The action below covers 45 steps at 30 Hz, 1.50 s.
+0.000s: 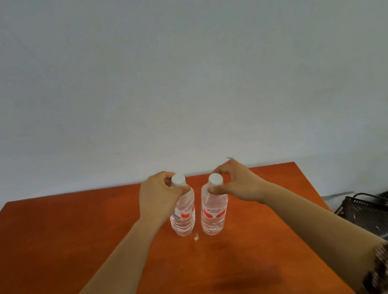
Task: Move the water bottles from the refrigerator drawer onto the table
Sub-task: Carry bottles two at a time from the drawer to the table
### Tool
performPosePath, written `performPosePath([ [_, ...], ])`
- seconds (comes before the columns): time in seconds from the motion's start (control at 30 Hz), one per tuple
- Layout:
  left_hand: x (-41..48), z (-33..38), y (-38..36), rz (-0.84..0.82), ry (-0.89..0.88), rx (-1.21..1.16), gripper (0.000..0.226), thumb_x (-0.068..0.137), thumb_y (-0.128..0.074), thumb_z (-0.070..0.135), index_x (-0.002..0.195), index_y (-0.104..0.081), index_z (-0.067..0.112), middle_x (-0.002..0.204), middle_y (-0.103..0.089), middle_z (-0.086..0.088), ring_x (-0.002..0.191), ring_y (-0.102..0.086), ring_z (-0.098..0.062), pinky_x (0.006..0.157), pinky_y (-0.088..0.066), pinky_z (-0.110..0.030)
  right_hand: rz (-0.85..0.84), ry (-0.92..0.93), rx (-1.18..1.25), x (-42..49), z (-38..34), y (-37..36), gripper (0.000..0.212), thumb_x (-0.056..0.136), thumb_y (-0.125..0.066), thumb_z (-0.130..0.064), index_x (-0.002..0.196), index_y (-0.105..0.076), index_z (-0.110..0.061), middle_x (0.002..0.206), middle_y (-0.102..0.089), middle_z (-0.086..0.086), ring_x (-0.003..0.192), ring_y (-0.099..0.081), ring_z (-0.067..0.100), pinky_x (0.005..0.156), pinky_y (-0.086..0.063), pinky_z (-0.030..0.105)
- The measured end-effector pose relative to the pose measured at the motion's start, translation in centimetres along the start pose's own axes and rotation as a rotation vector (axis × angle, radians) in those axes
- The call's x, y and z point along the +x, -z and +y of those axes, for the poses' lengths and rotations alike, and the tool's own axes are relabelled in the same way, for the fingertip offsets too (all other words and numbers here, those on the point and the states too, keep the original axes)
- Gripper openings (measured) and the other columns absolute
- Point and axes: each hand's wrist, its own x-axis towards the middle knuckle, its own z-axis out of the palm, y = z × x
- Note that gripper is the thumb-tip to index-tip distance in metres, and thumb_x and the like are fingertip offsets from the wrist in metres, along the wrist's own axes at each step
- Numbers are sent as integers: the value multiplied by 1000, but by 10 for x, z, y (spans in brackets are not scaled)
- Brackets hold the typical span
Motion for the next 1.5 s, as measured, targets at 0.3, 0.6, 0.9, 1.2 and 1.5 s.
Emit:
performPosePath([
  [0.3, 129, -76, 22, 11, 83, -43, 31, 68, -82, 34, 85, -60, 18, 78, -64, 10, 73, -60, -8, 62, -47, -23, 17, -80, 36, 129, -26, -56, 23, 79, -77, -22, 99, -68, -12, 98, -66, -3, 94, -57, 12, 79, -44, 21],
  [0.6, 193, -111, 23, 122, 138, -54, 30, 72, -78, 32, 86, -57, 15, 74, -61, 5, 68, -57, -13, 55, -40, -19, 45, -148, 92, 217, -34, -86, 23, 79, -76, -20, 100, -65, -17, 104, -68, -1, 101, -61, 15, 87, -50, 33],
  [0.9, 215, -123, 13, 165, 191, -50, 32, 74, -78, 34, 89, -54, 19, 77, -58, 6, 73, -56, -15, 57, -39, -23, 87, -192, 106, 258, -40, -101, 25, 80, -75, -16, 104, -68, -12, 105, -69, 3, 103, -60, 19, 80, -42, 25],
  [1.2, 221, -127, 8, 137, 165, -123, 33, 80, -75, 27, 101, -54, 15, 95, -61, 2, 83, -54, -15, 70, -40, -26, 141, -211, 71, 264, -44, -109, 35, 79, -76, -19, 113, -67, -15, 108, -69, 0, 99, -60, 16, 71, -42, 17],
  [1.5, 206, -127, 20, 56, 133, -121, 38, 88, -66, 19, 124, -55, 12, 124, -63, -6, 112, -58, -24, 94, -43, -30, 119, -254, -8, 242, -48, -113, 54, 84, -70, -19, 135, -52, -15, 136, -57, 6, 122, -53, 27, 89, -43, 29],
])
